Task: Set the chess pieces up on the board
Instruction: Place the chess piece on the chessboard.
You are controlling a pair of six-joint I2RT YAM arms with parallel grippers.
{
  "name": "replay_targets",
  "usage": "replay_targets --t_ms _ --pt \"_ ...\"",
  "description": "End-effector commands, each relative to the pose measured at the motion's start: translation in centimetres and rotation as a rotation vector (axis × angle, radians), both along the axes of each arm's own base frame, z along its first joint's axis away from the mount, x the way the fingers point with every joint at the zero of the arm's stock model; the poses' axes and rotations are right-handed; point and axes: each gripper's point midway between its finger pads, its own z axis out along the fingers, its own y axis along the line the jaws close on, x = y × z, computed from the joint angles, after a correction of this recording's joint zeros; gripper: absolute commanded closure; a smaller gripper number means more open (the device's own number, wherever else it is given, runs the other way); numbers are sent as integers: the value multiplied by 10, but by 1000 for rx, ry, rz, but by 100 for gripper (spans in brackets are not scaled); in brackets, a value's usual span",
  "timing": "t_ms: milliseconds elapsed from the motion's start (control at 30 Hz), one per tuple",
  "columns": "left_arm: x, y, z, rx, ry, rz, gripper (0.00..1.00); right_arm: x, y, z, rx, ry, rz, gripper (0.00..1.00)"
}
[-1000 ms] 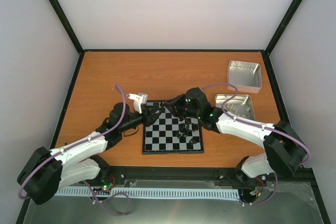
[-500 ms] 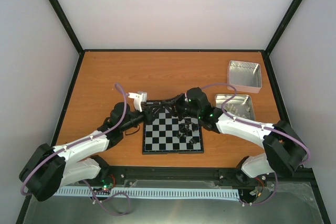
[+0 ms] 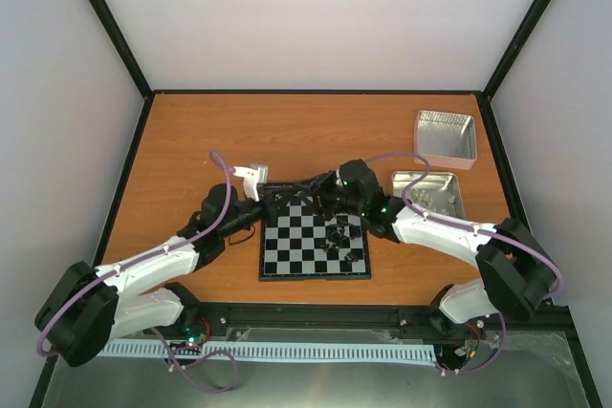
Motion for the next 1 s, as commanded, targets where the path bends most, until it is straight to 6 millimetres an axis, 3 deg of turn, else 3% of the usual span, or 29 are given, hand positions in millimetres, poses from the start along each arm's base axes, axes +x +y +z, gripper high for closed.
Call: replay_targets --t_ms 0,100,200,333,500,633,967 --pt "7 -3 19 43 -42 8 99 -4 -6 -18 -66 4 10 61" --pt "6 2 6 149 8 14 99 0 -21 -20 -158 -53 0 46" --pt "4 14 -9 307 64 24 99 7 -50 -14 -281 -150 -35 38" --pt "1 38 -31 506 189 68 99 13 -90 -3 -468 -295 -73 35" --pt "6 54 -39 659 359 72 99 11 -124 1 -660 -388 -74 34" --pt "17 56 -40 665 391 68 99 7 -138 -5 -737 -405 -56 34" --pt "47 65 -67 787 498 110 99 2 -158 -11 -850 -428 -55 34"
